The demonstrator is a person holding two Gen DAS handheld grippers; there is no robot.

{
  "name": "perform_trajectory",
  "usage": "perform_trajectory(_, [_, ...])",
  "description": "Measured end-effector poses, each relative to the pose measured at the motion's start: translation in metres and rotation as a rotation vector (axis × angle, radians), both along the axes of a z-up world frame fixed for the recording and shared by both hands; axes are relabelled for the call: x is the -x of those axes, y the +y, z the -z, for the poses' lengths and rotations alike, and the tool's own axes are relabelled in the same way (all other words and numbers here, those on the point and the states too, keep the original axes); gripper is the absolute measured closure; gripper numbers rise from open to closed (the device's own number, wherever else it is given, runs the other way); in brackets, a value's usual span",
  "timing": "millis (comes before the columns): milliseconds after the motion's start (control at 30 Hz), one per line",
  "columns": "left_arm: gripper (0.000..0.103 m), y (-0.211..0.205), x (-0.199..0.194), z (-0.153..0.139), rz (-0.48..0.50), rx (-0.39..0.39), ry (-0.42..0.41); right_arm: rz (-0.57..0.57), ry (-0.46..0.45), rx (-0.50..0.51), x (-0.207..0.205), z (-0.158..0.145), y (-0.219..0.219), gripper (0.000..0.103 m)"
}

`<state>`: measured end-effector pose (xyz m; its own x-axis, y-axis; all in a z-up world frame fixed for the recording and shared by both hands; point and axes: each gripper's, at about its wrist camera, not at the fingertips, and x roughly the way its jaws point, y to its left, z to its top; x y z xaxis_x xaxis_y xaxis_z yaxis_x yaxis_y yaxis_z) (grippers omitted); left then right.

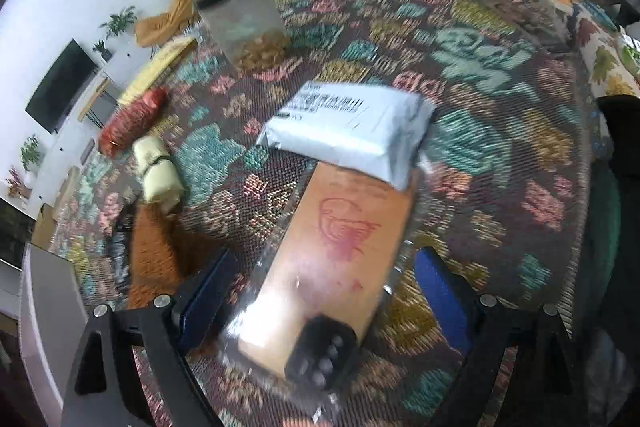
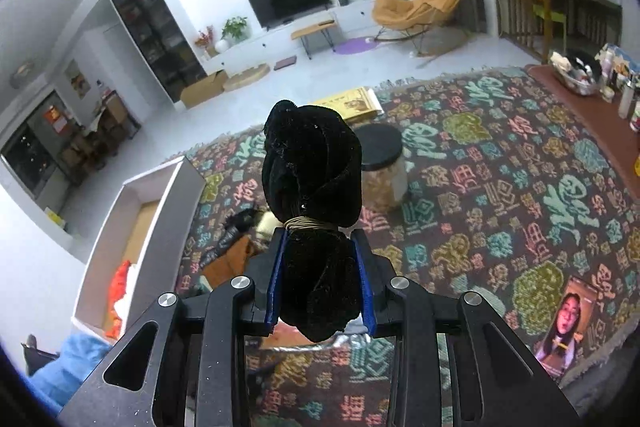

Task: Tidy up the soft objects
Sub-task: 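Grasp the clear bag with the orange card using the left gripper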

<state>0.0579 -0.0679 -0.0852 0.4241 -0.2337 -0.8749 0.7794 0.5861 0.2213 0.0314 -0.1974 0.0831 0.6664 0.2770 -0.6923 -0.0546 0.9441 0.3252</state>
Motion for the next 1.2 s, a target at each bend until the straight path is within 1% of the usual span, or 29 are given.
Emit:
perform_trajectory(33, [0.013, -0.001, -0.006, 0.008, 0.011, -0.009, 0.028, 0.001, 0.005, 0.0, 0.0, 0.002, -0.002, 0.07])
perform_trajectory(67, [0.012, -0.004, -0.009, 0.016, 0.024, -0.043, 0.048, 0.005, 0.01, -0.002, 0.0, 0.004, -0.005, 0.07])
perform_trajectory(100, [0.004, -0.006, -0.011, 0.024, 0.036, -0.073, 0.068, 0.008, 0.013, -0.004, 0.0, 0.006, -0.007, 0.07])
perform_trajectory(133, [0.0, -0.005, -0.013, 0.026, 0.024, -0.068, 0.06, 0.013, 0.014, -0.007, 0.0, 0.007, -0.01, 0.07])
perform_trajectory(167, [0.0, -0.005, -0.016, 0.027, 0.006, -0.067, 0.077, 0.021, 0.015, -0.008, 0.0, 0.008, -0.013, 0.07])
perform_trajectory(200, [0.006, -0.001, -0.021, 0.028, -0.024, -0.051, 0.126, 0.034, 0.014, -0.003, -0.001, 0.009, -0.018, 0.07])
perform_trajectory(233, [0.014, 0.004, -0.026, 0.028, -0.066, -0.015, 0.178, 0.045, 0.014, 0.005, -0.002, 0.01, -0.022, 0.07])
perform_trajectory(267, [0.019, 0.008, -0.028, 0.025, -0.104, 0.013, 0.198, 0.056, 0.018, 0.013, -0.004, 0.012, -0.026, 0.07])
perform_trajectory(300, [0.035, 0.01, -0.026, 0.023, -0.135, 0.003, 0.17, 0.074, 0.027, 0.022, -0.007, 0.016, -0.034, 0.07])
perform_trajectory(333, [0.049, 0.012, -0.02, 0.015, -0.146, 0.018, 0.129, 0.093, 0.04, 0.032, -0.012, 0.021, -0.042, 0.07])
perform_trajectory(367, [0.06, 0.015, -0.018, 0.008, -0.174, 0.04, 0.128, 0.117, 0.056, 0.044, -0.017, 0.028, -0.05, 0.07])
perform_trajectory(400, [0.062, 0.023, -0.017, -0.005, -0.242, 0.119, 0.179, 0.145, 0.081, 0.057, -0.022, 0.037, -0.06, 0.07])
perform_trajectory(467, [0.064, 0.04, -0.017, -0.022, -0.307, 0.259, 0.267, 0.182, 0.111, 0.058, -0.027, 0.049, -0.075, 0.07])
perform_trajectory(500, [0.067, 0.046, -0.015, -0.029, -0.329, 0.298, 0.284, 0.201, 0.125, 0.052, -0.028, 0.056, -0.081, 0.07])
perform_trajectory(533, [0.075, 0.051, -0.012, -0.035, -0.341, 0.33, 0.287, 0.217, 0.135, 0.039, -0.029, 0.061, -0.087, 0.07])
perform_trajectory(600, [0.077, 0.062, -0.012, -0.042, -0.372, 0.386, 0.306, 0.242, 0.149, 0.005, -0.028, 0.07, -0.095, 0.07])
perform_trajectory(633, [0.077, 0.066, -0.016, -0.043, -0.385, 0.404, 0.311, 0.251, 0.156, -0.014, -0.026, 0.075, -0.098, 0.07])
perform_trajectory(667, [0.077, 0.069, -0.017, -0.043, -0.392, 0.403, 0.303, 0.256, 0.163, -0.028, -0.026, 0.079, -0.1, 0.07])
perform_trajectory(733, [0.077, 0.067, -0.014, -0.038, -0.351, 0.342, 0.256, 0.259, 0.181, -0.042, -0.024, 0.085, -0.099, 0.07])
perform_trajectory(800, [0.075, 0.055, -0.004, -0.028, -0.283, 0.242, 0.208, 0.256, 0.192, -0.048, -0.022, 0.09, -0.098, 0.07])
perform_trajectory(867, [0.072, 0.045, 0.003, -0.014, -0.202, 0.144, 0.188, 0.251, 0.194, -0.052, -0.02, 0.092, -0.096, 0.07])
perform_trajectory(933, [0.056, 0.037, 0.009, -0.001, -0.136, 0.08, 0.173, 0.244, 0.197, -0.061, -0.017, 0.094, -0.094, 0.07])
perform_trajectory(967, [0.035, 0.034, 0.009, 0.003, -0.115, 0.062, 0.159, 0.242, 0.198, -0.064, -0.017, 0.095, -0.094, 0.07])
perform_trajectory(1000, [0.022, 0.032, 0.01, 0.003, -0.1, 0.062, 0.143, 0.237, 0.199, -0.065, -0.015, 0.096, -0.092, 0.07])
perform_trajectory(1067, [0.015, 0.032, 0.008, -0.002, -0.096, 0.064, 0.086, 0.228, 0.2, -0.065, -0.013, 0.097, -0.09, 0.07])
perform_trajectory(1100, [0.013, 0.032, 0.005, -0.004, -0.095, 0.07, 0.072, 0.222, 0.201, -0.067, -0.012, 0.097, -0.089, 0.07])
perform_trajectory(1133, [0.01, 0.033, 0.002, -0.007, -0.092, 0.082, 0.063, 0.218, 0.202, -0.068, -0.012, 0.098, -0.088, 0.07])
perform_trajectory(1167, [0.004, 0.034, -0.002, -0.008, -0.091, 0.085, 0.059, 0.217, 0.204, -0.07, -0.011, 0.099, -0.087, 0.07])
perform_trajectory(1200, [0.002, 0.033, -0.007, -0.006, -0.086, 0.073, 0.061, 0.215, 0.206, -0.072, -0.011, 0.1, -0.086, 0.07])
